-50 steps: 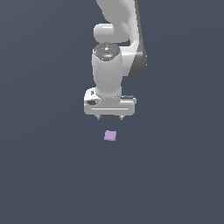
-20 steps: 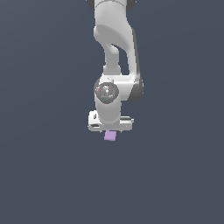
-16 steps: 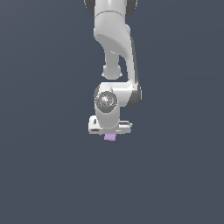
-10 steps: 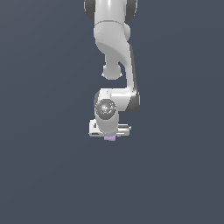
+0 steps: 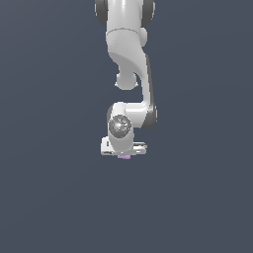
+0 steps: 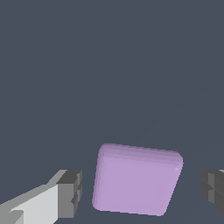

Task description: Pick up the object and move it to a goal position.

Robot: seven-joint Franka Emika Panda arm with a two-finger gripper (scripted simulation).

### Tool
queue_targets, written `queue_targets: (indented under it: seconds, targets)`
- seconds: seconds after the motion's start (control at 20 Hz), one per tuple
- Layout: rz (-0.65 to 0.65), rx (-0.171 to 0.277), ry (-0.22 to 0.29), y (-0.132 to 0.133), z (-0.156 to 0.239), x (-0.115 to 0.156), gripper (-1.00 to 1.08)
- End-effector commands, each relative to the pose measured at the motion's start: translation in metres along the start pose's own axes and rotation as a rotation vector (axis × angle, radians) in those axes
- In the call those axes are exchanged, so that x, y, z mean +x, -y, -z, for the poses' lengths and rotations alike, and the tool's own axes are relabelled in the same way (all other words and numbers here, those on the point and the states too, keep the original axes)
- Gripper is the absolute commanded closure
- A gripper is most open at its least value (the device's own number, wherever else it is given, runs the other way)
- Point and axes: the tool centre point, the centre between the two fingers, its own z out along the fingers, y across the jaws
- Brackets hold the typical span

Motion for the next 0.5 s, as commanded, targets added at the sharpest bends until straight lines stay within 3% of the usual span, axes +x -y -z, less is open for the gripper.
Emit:
queue_targets:
  seconds: [0.0,0.25,0.3,0.45]
  targets:
    - [0.0,0.0,0.002,0.0,-0.011,-0.001,-1.0]
    - [0.0,0.0,0.002,0.0,-0.022,-0.001,-1.0]
    - [0.0,0.0,0.002,0.0,-0.022,-0.001,1.08]
    - [0.0,0.0,0.002,0.0,-0.022,-0.001,1.08]
